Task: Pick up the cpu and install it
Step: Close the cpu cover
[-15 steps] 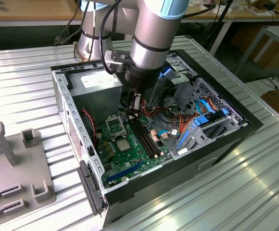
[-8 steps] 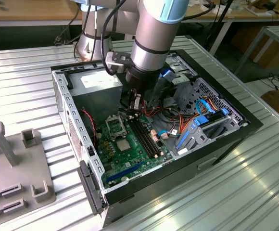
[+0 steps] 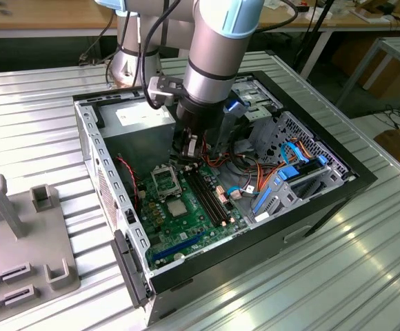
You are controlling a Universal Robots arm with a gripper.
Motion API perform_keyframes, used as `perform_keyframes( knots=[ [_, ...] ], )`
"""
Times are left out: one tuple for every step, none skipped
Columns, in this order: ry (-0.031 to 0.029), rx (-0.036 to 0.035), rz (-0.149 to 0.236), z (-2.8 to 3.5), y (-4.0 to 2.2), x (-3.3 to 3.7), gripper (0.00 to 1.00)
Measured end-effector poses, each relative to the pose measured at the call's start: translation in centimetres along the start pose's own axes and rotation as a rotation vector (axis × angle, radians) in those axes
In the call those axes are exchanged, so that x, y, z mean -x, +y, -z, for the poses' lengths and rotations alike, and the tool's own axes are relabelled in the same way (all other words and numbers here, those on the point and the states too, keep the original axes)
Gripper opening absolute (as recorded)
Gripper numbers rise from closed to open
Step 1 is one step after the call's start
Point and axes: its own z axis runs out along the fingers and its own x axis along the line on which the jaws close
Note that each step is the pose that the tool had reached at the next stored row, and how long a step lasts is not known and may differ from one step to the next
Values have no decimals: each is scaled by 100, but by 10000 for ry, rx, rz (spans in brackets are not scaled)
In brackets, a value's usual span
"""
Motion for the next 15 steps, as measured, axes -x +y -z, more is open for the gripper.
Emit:
perform_keyframes(
  knots=[
    [-7,5,-1,-4,0,0,11],
    [-12,8,-3,-5,1,0,11],
    [-14,9,-4,-5,1,0,11],
    [-59,34,-2,-6,1,0,11],
    [-106,61,0,-6,1,0,11],
    [-107,62,-1,-5,1,0,11],
    [-109,63,0,-6,1,0,11],
    [-111,64,0,-6,1,0,11],
    [-111,64,0,-5,1,0,11],
    [-113,65,0,-6,1,0,11],
    [-114,66,0,-6,1,0,11],
    [-116,67,0,-6,1,0,11],
    [-117,68,0,-6,1,0,11],
    [-120,69,0,-6,1,0,11],
    [-122,69,0,-9,1,0,11]
  ],
)
